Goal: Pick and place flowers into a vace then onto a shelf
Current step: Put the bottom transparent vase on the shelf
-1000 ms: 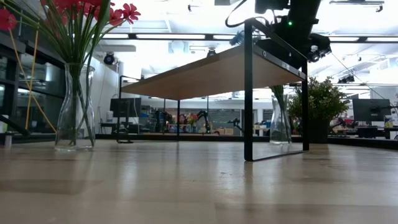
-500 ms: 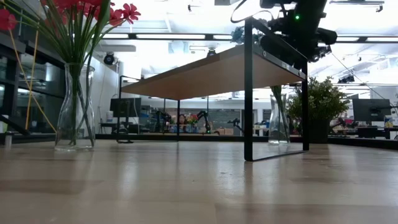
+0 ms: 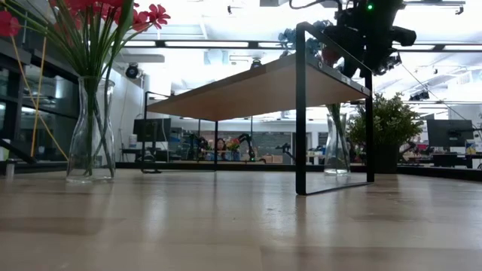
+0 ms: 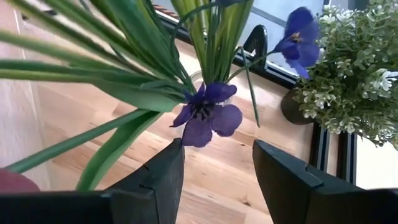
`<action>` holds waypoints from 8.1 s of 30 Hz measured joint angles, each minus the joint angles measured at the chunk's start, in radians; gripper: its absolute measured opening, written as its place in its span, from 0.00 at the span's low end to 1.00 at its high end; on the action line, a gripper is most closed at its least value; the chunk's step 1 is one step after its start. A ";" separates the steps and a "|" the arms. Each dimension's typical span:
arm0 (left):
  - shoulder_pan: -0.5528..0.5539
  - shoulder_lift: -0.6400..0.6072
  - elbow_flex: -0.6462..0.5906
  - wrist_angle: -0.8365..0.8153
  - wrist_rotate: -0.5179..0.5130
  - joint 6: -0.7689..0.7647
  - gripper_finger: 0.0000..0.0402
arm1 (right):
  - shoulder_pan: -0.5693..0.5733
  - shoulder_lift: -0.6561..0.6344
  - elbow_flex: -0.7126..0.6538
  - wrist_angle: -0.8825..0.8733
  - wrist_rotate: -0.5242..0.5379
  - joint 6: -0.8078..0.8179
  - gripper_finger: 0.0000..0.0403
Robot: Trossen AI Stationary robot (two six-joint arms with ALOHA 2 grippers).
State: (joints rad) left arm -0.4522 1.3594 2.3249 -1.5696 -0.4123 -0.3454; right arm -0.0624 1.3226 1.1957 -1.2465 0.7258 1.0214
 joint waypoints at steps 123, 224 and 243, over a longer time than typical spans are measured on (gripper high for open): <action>-0.600 0.244 -0.149 -0.001 0.064 -1.259 0.57 | 0.543 -0.199 -0.083 -0.146 -0.211 0.406 0.45; -0.444 0.584 -1.086 0.147 -0.500 -2.073 0.57 | 0.718 -0.337 -0.082 -0.020 -0.032 0.193 0.45; -0.444 0.584 -1.069 0.185 -0.486 -1.978 0.57 | 0.718 -0.337 -0.082 -0.009 -0.039 0.193 0.45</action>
State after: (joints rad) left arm -0.8967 1.9438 1.2564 -1.3842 -0.8986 -2.3236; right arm 0.6552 0.9855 1.1133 -1.2554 0.6863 1.2148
